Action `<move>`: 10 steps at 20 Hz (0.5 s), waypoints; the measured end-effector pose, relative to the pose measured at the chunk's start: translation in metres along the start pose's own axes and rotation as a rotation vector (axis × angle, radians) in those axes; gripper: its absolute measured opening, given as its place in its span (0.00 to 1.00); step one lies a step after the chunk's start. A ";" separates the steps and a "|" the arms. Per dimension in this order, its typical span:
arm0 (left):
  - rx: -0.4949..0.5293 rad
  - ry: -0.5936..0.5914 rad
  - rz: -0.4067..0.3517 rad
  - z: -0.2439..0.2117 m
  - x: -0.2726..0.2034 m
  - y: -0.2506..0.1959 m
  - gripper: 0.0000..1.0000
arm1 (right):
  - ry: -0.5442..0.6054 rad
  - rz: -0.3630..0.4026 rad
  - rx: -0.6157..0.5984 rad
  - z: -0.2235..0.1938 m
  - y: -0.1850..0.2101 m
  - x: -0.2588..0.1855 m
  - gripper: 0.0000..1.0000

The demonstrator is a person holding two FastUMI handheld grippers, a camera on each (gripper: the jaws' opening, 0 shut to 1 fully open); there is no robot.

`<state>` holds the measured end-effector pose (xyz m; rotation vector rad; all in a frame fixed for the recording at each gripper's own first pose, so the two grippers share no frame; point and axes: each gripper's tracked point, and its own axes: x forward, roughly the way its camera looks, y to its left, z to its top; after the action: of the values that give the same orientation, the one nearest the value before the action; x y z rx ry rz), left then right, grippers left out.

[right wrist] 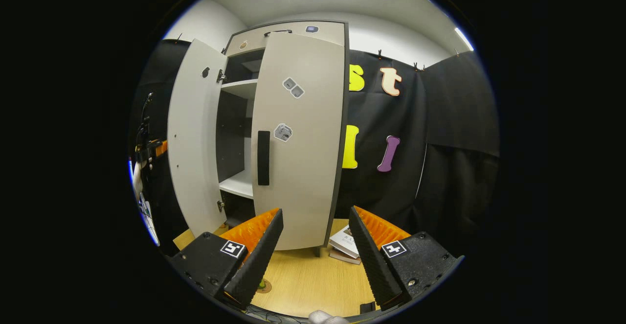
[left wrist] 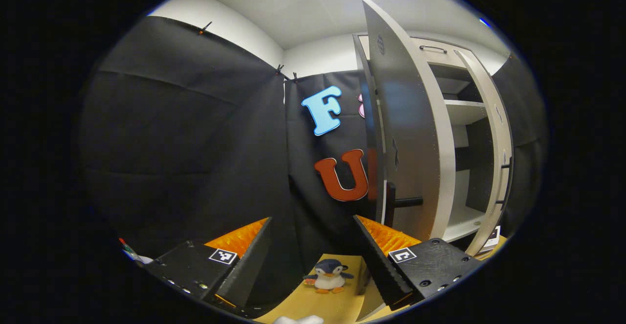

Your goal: Grasp the bottle in the cabinet with the left hand and place it on the coaster, then close the right door with the right hand and the left door with the left hand.

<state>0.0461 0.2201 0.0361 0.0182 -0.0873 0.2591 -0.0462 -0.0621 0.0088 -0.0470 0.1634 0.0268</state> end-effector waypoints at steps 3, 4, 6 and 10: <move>0.043 -0.018 -0.001 0.001 -0.003 -0.001 0.92 | 0.000 -0.004 0.006 0.000 0.000 -0.002 0.83; 0.044 -0.022 0.003 0.002 -0.002 0.000 0.92 | -0.003 -0.003 0.008 0.000 -0.001 -0.003 0.83; 0.045 -0.023 -0.002 0.003 -0.002 -0.003 0.92 | -0.008 0.000 0.011 0.000 -0.002 -0.004 0.83; 0.074 -0.033 0.007 0.007 -0.009 -0.014 0.87 | -0.012 0.006 0.021 -0.002 -0.006 -0.006 0.83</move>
<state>0.0402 0.2041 0.0425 0.0961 -0.1106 0.2686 -0.0525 -0.0686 0.0078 -0.0257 0.1521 0.0313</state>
